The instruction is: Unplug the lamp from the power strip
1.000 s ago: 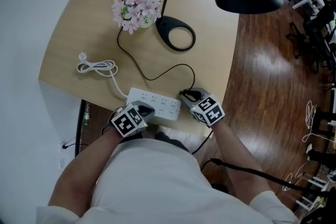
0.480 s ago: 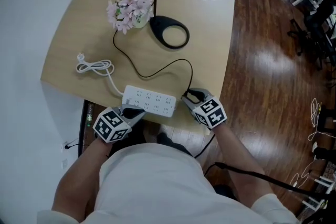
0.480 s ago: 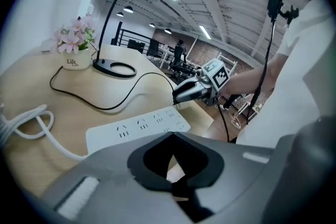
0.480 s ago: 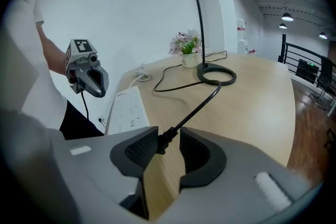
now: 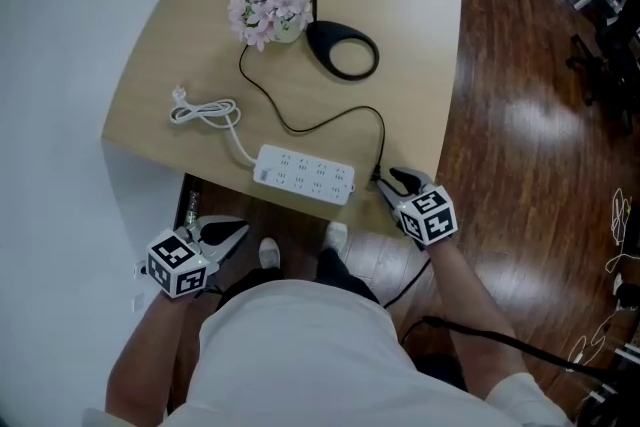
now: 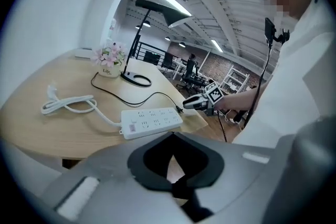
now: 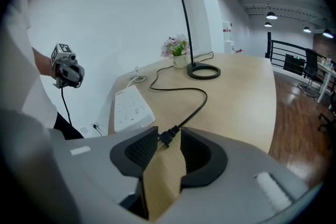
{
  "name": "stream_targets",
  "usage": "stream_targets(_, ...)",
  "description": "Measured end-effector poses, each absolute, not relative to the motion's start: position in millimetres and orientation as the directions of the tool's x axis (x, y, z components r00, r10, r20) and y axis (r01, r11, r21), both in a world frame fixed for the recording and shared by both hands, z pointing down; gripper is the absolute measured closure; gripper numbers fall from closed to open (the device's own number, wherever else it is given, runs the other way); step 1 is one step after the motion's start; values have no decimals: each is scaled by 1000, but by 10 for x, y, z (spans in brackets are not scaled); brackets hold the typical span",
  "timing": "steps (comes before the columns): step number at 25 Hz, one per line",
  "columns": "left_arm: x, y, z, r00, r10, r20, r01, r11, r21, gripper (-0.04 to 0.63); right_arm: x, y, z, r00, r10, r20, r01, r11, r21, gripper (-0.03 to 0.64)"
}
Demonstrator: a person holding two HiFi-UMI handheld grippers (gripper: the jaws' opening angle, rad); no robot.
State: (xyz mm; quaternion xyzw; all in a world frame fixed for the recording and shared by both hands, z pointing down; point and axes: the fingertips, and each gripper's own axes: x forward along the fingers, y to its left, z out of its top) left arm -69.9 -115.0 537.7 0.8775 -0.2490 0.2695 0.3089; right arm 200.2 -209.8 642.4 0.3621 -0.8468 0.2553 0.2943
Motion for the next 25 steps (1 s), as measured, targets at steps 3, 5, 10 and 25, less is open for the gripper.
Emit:
stream_targets(3, -890, -1094, 5207, 732, -308, 608, -605, -704, 372, 591, 1957, -1965, 6234, -551, -501, 667, -780, 594, -197, 479)
stream_targets(5, -1042, -1012, 5113, 738, -329, 590, -600, -721, 348, 591, 1863, -1808, 6105, -540, -530, 654, -792, 583, -183, 479)
stream_targets(10, -1550, -605, 4902, 768, -371, 522, -577, -755, 312, 591, 1418, -1199, 5679, -520, -605, 603, -819, 554, -150, 480)
stream_targets(25, -2544, 988, 4652, 855, -362, 372, -483, -817, 315, 591, 35, 1479, 4765, -466, -725, 508, -877, 455, -155, 480)
